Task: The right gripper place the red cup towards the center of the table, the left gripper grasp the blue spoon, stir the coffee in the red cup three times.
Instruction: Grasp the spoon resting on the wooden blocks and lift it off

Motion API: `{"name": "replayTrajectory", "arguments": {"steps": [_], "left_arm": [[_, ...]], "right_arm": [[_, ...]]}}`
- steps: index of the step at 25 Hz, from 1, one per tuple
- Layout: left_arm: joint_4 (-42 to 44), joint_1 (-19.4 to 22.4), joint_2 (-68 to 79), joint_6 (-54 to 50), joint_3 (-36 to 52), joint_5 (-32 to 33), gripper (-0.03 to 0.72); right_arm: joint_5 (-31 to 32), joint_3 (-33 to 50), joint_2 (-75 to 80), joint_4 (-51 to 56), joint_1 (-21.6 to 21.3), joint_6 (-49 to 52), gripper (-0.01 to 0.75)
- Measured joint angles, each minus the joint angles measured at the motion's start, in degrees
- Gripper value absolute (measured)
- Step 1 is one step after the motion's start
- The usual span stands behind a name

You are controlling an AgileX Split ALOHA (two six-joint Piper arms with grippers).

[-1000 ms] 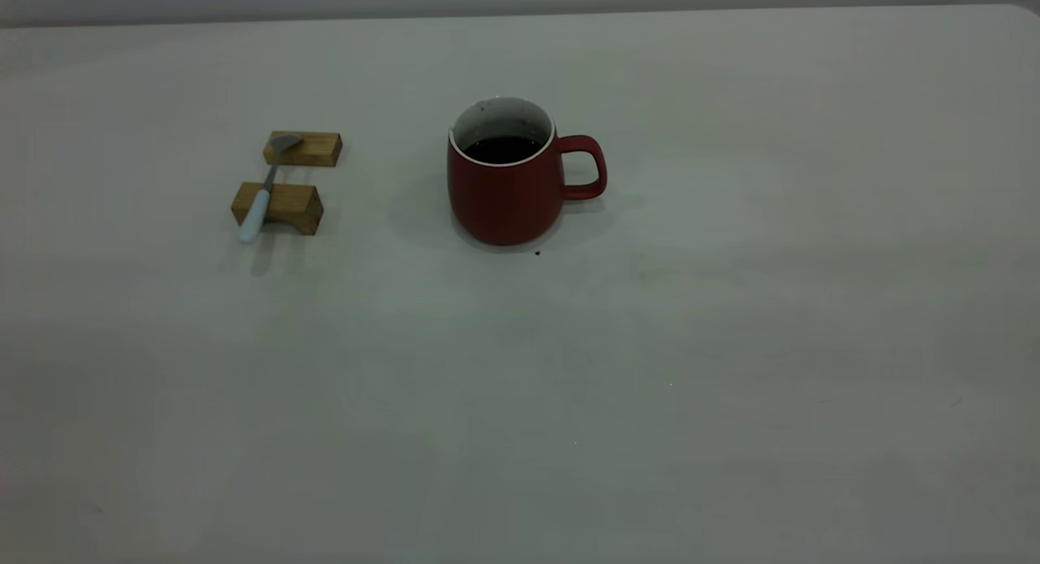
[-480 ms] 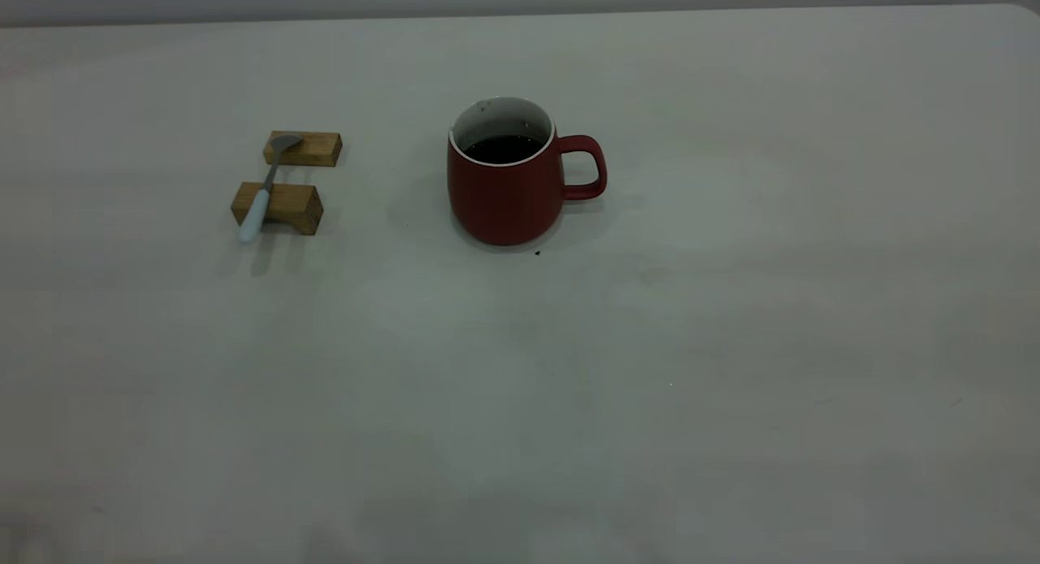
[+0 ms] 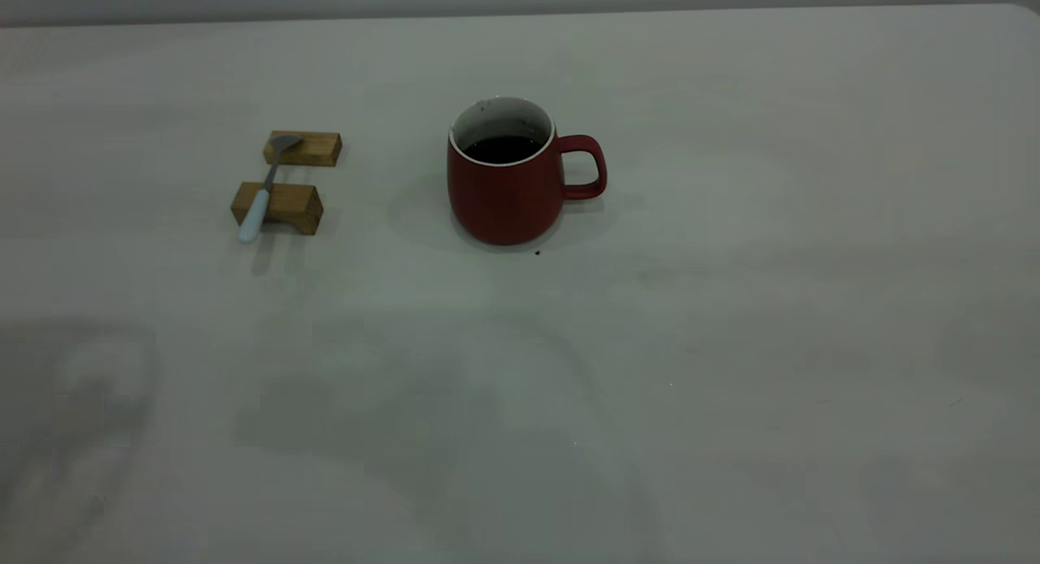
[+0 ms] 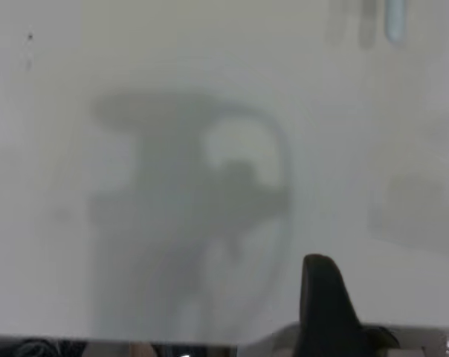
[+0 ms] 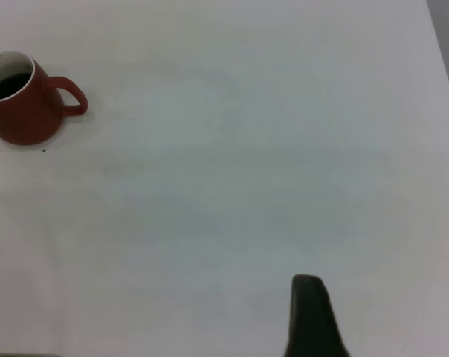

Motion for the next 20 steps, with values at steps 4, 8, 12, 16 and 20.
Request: {"name": "replayTrajectory", "arguments": {"steps": [4,8,12,16,20], "left_arm": [[-0.12,-1.15,12.12,0.0,-5.81,-3.09,0.496],[-0.24,-3.22,23.58,-0.64,-11.66,-5.69,0.496],[-0.35,-4.9,33.44,-2.78,-17.76,-6.42,0.496],[-0.39,-5.39,40.66,-3.91,-22.76,-6.49,0.496],[-2.25,-6.61,45.7,-4.17,-27.12,-6.39,0.496]], "right_arm": [[0.0,0.0,0.0,0.0,0.0,0.0,0.535],[0.0,0.0,0.0,0.0,0.0,0.0,0.535],[0.0,0.0,0.0,0.0,0.0,0.0,0.535],[0.0,0.0,0.0,0.0,0.0,0.0,0.526],[0.0,0.0,0.0,0.0,0.0,0.0,0.509]]}}
